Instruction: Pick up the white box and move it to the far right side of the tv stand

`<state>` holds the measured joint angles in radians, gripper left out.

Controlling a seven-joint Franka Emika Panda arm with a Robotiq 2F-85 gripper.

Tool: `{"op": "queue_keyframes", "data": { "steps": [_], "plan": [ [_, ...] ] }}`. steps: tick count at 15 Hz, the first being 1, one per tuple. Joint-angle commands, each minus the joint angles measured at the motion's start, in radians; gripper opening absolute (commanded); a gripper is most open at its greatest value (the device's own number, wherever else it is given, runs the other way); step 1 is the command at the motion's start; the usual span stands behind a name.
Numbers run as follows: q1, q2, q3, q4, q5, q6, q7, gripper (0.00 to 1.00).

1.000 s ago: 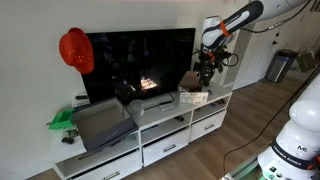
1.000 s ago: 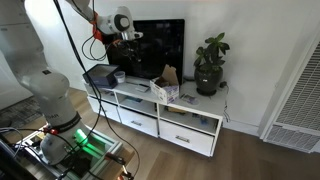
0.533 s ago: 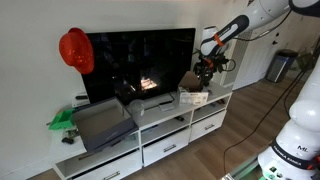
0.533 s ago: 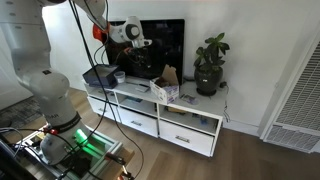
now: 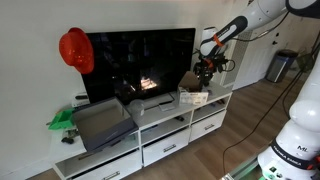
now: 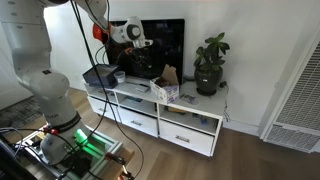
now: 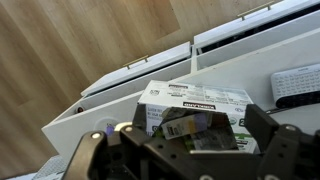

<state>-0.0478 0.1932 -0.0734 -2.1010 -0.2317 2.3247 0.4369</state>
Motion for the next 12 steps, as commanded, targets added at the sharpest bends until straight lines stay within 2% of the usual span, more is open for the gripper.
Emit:
{"op": "queue_keyframes", "data": {
  "steps": [1,5,12],
  "plan": [
    [-0.008,0.056,-0.032,0.041,0.037,0.007,-0.014,1.0],
    [-0.022,0.135,-0.078,0.084,0.023,0.07,-0.01,1.0],
    [-0.053,0.297,-0.116,0.179,0.093,0.193,-0.045,1.0]
  ]
}}
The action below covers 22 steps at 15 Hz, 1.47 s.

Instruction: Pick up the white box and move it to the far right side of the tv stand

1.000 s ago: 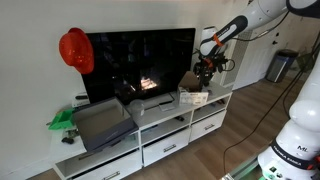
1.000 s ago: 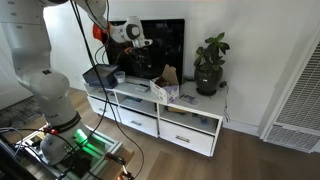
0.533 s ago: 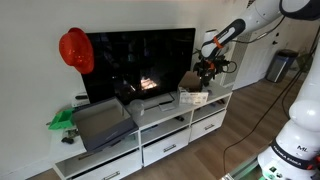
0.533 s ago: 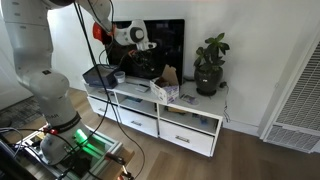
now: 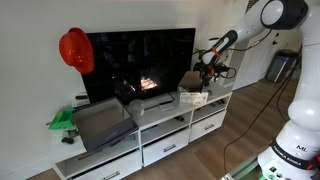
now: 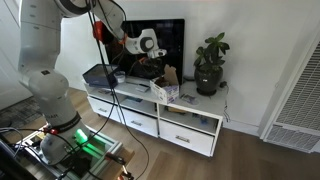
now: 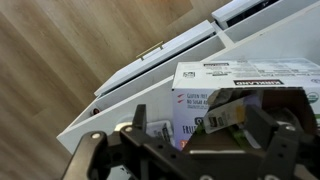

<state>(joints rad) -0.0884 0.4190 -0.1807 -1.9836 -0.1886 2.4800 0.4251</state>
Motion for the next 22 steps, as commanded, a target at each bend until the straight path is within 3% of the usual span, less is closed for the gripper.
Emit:
{"op": "queue_keyframes", "data": {
  "steps": [1,8,22],
  "plan": [
    [-0.024,0.087,-0.005,0.071,0.075,0.055,-0.05,1.0],
    [-0.073,0.204,0.015,0.163,0.195,0.11,-0.159,1.0],
    [-0.122,0.422,0.052,0.327,0.286,0.24,-0.227,1.0]
  ]
}}
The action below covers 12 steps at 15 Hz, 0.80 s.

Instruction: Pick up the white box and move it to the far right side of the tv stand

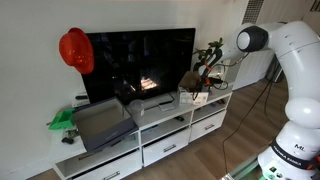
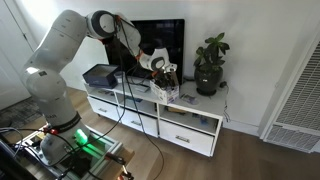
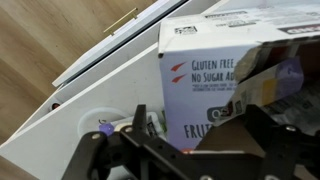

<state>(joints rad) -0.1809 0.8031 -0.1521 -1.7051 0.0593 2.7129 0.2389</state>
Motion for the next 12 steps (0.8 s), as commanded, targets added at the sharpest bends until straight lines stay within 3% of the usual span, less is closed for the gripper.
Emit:
{"op": "queue_keyframes", "data": {
  "steps": [1,3,6,7,8,9,12],
  "plan": [
    [-0.032,0.047,0.024,0.057,0.038,0.003,-0.043,1.0],
    [-0.04,0.062,0.029,0.074,0.041,-0.002,-0.051,1.0],
    [-0.064,0.083,0.055,0.097,0.064,-0.001,-0.067,0.75],
    [-0.07,0.091,0.064,0.104,0.072,-0.004,-0.073,0.74],
    [-0.074,0.098,0.069,0.11,0.078,-0.003,-0.077,0.57],
    [-0.077,0.105,0.074,0.116,0.082,-0.004,-0.08,0.49],
    [-0.086,0.118,0.081,0.129,0.09,-0.007,-0.089,0.36]
  ]
}}
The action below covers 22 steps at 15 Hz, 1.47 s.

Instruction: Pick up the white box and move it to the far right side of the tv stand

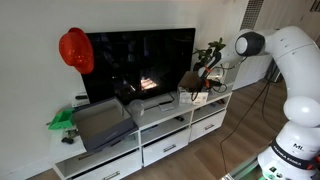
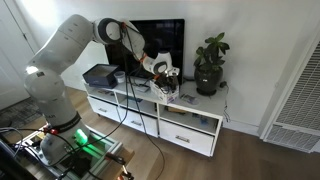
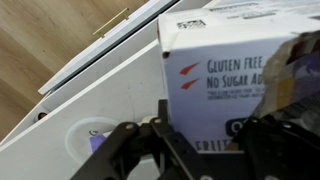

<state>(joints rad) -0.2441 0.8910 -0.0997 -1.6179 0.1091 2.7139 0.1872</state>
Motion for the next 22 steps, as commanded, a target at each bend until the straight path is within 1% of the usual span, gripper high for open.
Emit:
{"op": "queue_keyframes", "data": {
  "steps": [1,3,4,6,7,8,9,10,12,14,16,18,19,22],
  "plan": [
    [-0.027,0.03,0.029,0.043,0.042,-0.01,-0.039,0.34],
    [-0.032,0.028,0.029,0.042,0.044,-0.01,-0.04,0.27],
    [-0.034,0.027,0.03,0.043,0.045,-0.01,-0.04,0.21],
    [-0.036,0.025,0.031,0.042,0.047,-0.01,-0.041,0.19],
    [-0.036,0.024,0.031,0.041,0.047,-0.011,-0.042,0.13],
    [-0.036,0.023,0.032,0.04,0.047,-0.011,-0.043,0.15],
    [-0.037,0.022,0.032,0.038,0.046,-0.01,-0.045,0.12],
    [-0.037,0.022,0.033,0.038,0.046,-0.011,-0.046,0.05],
    [-0.038,0.019,0.035,0.035,0.046,-0.007,-0.052,0.0],
    [-0.041,0.012,0.039,0.029,0.047,-0.006,-0.064,0.02],
    [-0.043,-0.002,0.042,0.018,0.047,-0.01,-0.08,0.0],
    [-0.05,-0.021,0.051,0.004,0.049,-0.02,-0.099,0.01],
    [-0.063,-0.036,0.066,-0.006,0.054,-0.031,-0.123,0.01],
    [-0.081,-0.075,0.078,-0.034,0.058,-0.053,-0.148,0.01]
  ]
}}
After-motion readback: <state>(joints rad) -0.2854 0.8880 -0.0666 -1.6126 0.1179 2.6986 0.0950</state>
